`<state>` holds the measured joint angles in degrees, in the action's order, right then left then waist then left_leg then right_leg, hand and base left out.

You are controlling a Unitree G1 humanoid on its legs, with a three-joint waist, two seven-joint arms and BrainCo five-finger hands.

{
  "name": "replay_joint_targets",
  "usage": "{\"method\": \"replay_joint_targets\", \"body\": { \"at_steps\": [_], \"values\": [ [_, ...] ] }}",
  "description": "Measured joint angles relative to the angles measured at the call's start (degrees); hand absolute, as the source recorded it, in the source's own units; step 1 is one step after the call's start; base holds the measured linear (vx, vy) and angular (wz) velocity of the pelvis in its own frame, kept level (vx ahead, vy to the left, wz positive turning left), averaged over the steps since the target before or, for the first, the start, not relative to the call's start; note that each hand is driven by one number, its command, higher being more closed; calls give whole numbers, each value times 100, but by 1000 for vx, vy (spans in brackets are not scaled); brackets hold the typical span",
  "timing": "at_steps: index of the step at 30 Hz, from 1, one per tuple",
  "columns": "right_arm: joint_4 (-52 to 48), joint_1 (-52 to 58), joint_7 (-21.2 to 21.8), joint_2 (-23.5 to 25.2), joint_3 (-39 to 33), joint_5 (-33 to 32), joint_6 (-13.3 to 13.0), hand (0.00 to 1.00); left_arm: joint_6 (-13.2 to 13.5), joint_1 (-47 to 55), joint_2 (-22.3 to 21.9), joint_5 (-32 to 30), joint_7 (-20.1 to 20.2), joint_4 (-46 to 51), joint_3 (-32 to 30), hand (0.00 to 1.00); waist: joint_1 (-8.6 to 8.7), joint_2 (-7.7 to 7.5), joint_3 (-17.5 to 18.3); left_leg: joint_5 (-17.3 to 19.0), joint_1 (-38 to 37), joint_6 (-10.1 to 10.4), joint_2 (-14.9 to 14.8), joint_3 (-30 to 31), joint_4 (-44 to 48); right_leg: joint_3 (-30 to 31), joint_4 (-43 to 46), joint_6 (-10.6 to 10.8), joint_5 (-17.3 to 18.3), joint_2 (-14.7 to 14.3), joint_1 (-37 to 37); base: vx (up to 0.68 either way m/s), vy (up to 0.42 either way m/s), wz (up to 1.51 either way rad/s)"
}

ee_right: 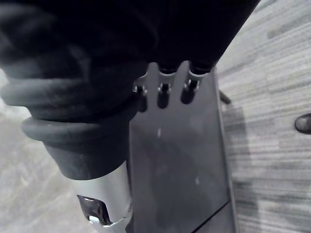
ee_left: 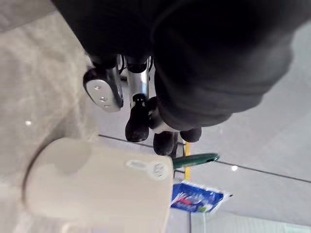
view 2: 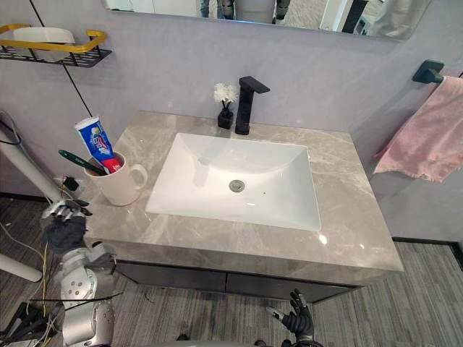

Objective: Organize washtable

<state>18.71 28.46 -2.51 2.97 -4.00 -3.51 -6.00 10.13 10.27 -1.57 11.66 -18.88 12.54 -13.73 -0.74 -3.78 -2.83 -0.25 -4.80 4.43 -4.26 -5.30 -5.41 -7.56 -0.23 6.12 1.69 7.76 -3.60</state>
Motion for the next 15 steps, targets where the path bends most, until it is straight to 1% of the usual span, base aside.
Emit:
{"method": "replay_joint_targets", "body": {
  "at_steps": [4, 8, 12, 15],
  "values": [
    [14, -2, 4, -1, -3, 91, 11, 0, -66, -26, 52, -1, 142, -273, 174, 100, 1, -1, 1, 2, 3, 1, -5, -26, -1, 26, 1, 1, -1, -6, 20, -1, 0, -4],
    [277, -111, 5, -15, 1, 138, 18, 0, -68, -91, 360, -8, 247, -710, 306, 100, -8, -32, 23, 0, 22, 10, -50, -124, 4, 134, -24, -26, -33, -56, 93, -8, -8, -13],
    [505, -234, 13, -38, 16, 143, 29, 0, -85, -507, 745, -50, 270, -1163, 362, 100, 0, -33, 27, -5, 27, 15, -58, -137, 5, 144, -149, -32, -106, -74, 87, -29, -9, -3],
    [527, -240, 16, -90, 54, 144, 29, 0, -72, -537, 929, -111, 329, -1275, 411, 100, 2, -33, 27, -5, 45, 14, -51, -145, 5, 153, -199, -28, -134, -73, 90, -6, 0, -1]
  ]
}}
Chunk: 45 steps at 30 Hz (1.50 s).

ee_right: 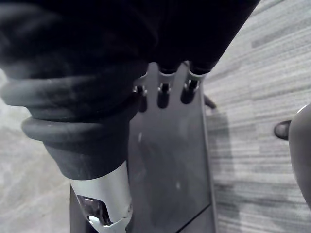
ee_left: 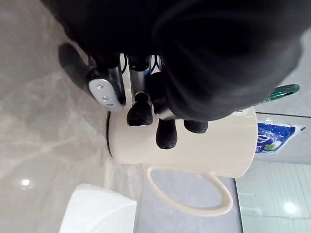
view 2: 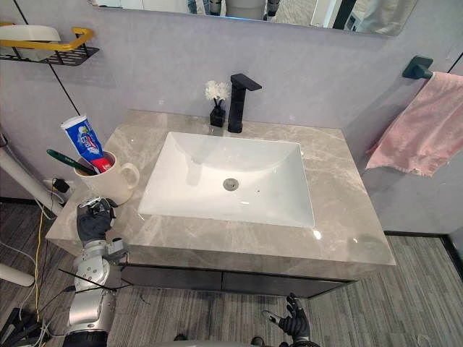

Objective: Organize washtable

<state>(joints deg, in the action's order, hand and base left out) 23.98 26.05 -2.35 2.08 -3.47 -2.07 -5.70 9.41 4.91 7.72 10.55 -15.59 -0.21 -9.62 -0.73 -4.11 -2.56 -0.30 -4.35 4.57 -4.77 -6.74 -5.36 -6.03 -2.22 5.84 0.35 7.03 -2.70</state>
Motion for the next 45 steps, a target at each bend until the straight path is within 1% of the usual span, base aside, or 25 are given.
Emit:
{"method": "replay_joint_targets", "body": {
  "at_steps": [4, 10, 12, 16, 22, 26, 28, 38, 41, 43, 45],
  "values": [
    [204, -126, 1, -52, -4, -1, 2, 0, 7, -142, 209, -2, 62, -217, 6, 100, -3, 0, 0, 0, 4, 0, 0, 0, 0, 1, -8, -2, -6, -3, 3, 0, 0, 0],
    [276, -243, 1, -102, -11, -2, 2, 0, 46, -238, 528, -21, 91, -418, -35, 100, -5, 8, -5, 0, 60, -2, 16, -65, -1, 123, -138, -1, -117, -5, 68, -27, -5, -10],
    [281, -253, 1, -140, -36, -2, 2, 0, 41, -316, 621, -97, 183, -520, -112, 100, 0, 10, -7, -1, 77, -3, 25, -63, 0, 144, -154, 4, -137, -2, 89, -23, -10, -6],
    [434, -339, 1, -157, -133, -1, 3, 0, 43, -391, 763, -231, 198, -662, -119, 100, 13, 6, -6, 0, 90, -4, 31, -61, -1, 147, -176, 6, -147, 0, 94, 0, 0, 0],
    [494, -442, 7, -163, -150, 0, 3, 0, 32, -433, 1044, -452, 329, -758, -113, 100, 12, 4, -11, -1, 186, -5, 37, -55, 0, 154, -178, 9, -157, 2, 192, 0, 0, 0],
    [496, -475, 6, -197, -202, 0, 3, 0, 29, -608, 1198, -469, 421, -939, -110, 100, 4, -3, -25, -1, 203, -6, 55, -51, 1, 153, -184, 10, -162, 17, 203, 0, 0, 0],
    [513, -548, 4, -201, -289, 0, 3, 0, -5, -638, 1332, -480, 438, -964, -103, 100, 34, -24, -40, -1, 205, -7, 61, -52, 2, 156, -183, 11, -162, 24, 210, 0, 0, 0],
    [620, -662, 3, -234, -362, 0, 5, 0, -12, -1000, 1519, -517, 414, -1160, -118, 100, 42, -91, -137, -1, 275, -7, 69, -55, 3, 167, -177, 13, -166, 30, 292, -6, -3, 0],
    [620, -677, 0, -233, -362, 0, 5, 0, -13, -1117, 1520, -454, 389, -1236, -117, 100, 80, -99, -146, 0, 283, -8, 73, -55, 3, 166, -181, 13, -166, 33, 297, 0, 0, 0],
    [620, -695, -1, -232, -362, 0, 5, 0, -11, -1147, 1521, -430, 363, -1284, -119, 100, 137, -98, -147, 1, 285, -9, 75, -56, 3, 166, -181, 13, -166, 36, 300, 0, 0, 0],
    [621, -685, -10, -232, -363, 0, 7, 0, -11, -1253, 1518, -383, 290, -1374, -117, 100, 149, -96, -159, 1, 285, -8, 75, -60, 3, 167, -181, 11, -167, 36, 302, 0, 0, 0]
  ]
}}
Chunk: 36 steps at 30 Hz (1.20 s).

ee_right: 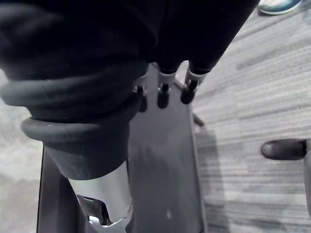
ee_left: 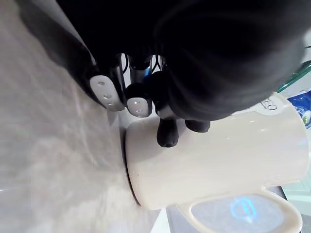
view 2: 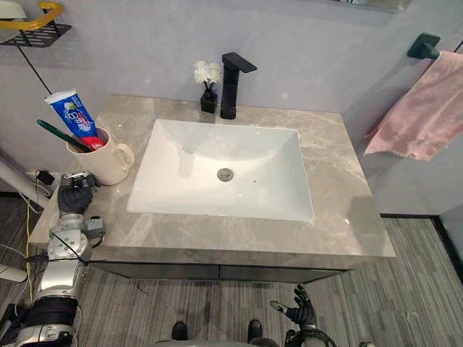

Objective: Organize washtable

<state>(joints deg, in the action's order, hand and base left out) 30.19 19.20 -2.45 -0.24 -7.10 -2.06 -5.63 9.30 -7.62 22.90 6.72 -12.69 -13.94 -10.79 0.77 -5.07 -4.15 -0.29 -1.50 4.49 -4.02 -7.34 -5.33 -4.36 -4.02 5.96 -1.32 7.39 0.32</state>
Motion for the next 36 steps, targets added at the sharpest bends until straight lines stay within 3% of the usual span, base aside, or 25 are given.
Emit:
{"method": "replay_joint_targets", "body": {
  "at_steps": [16, 25, 36],
  "values": [
    [0, -9, -5, 7, 6, 0, 1, 0, 84, 218, -241, 61, -5, 325, -104, 100, 1, 70, -98, 4, -17, -1, 0, -36, -1, 20, -12, -6, -4, 1, -11, -2, -1, 0],
    [5, -23, -1, 7, 22, 0, 3, 0, 148, 545, -723, 59, 44, 790, 252, 100, -14, 72, -93, 0, -73, -4, 1, 31, -2, -46, -27, -5, -3, 6, -111, 0, 0, 3],
    [22, -27, -1, 7, 49, 0, 6, 0, 226, 506, -833, 46, 143, 863, 615, 100, -4, 67, -87, -3, -65, -5, 3, 88, -3, -102, -47, -4, -3, 5, -145, -8, -6, 1]
  ]
}}
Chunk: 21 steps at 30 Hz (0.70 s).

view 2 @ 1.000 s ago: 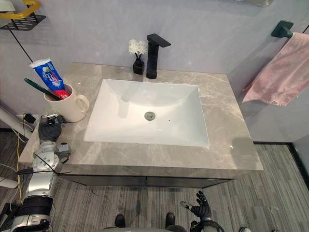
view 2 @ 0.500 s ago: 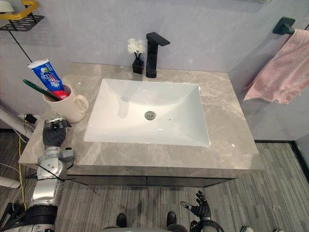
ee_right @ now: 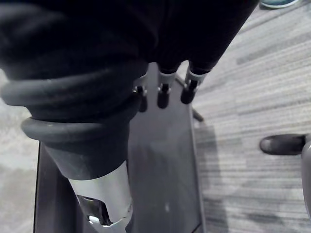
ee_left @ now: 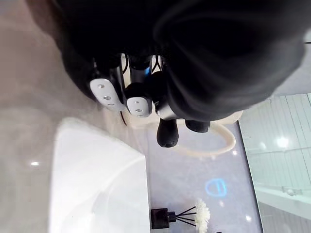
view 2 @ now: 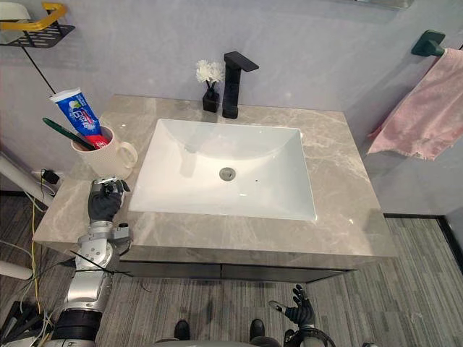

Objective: Organize washtable

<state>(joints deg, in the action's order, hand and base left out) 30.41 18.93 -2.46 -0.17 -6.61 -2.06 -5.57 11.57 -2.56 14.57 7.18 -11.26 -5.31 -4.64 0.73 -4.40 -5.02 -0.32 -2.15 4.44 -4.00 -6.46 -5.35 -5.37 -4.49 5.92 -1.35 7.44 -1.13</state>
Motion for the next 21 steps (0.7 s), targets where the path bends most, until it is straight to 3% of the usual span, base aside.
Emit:
{"method": "replay_joint_targets", "body": {
  "at_steps": [6, 13, 21],
  "values": [
    [30, -3, 0, -1, -2, 2, 45, 0, -15, -125, 78, -7, 10, -152, 7, 100, -7, 2, 2, -4, -4, 0, 2, 11, 0, -29, -78, 7, -34, 0, -56, -11, -6, 1],
    [206, -26, -2, -13, -6, 3, 61, 0, -131, -548, 516, -9, -6, -618, -108, 100, 18, -19, 12, -5, 42, 3, 0, -27, -1, 25, -76, 2, -50, -4, 22, -28, -16, -4],
    [247, -113, -3, -12, -21, 3, 100, 0, -167, -579, 597, -4, -30, -687, -404, 100, 103, -21, 7, -4, 63, 2, -1, -93, 1, 91, -82, 3, -77, -6, 51, -7, -8, -4]
  ]
}}
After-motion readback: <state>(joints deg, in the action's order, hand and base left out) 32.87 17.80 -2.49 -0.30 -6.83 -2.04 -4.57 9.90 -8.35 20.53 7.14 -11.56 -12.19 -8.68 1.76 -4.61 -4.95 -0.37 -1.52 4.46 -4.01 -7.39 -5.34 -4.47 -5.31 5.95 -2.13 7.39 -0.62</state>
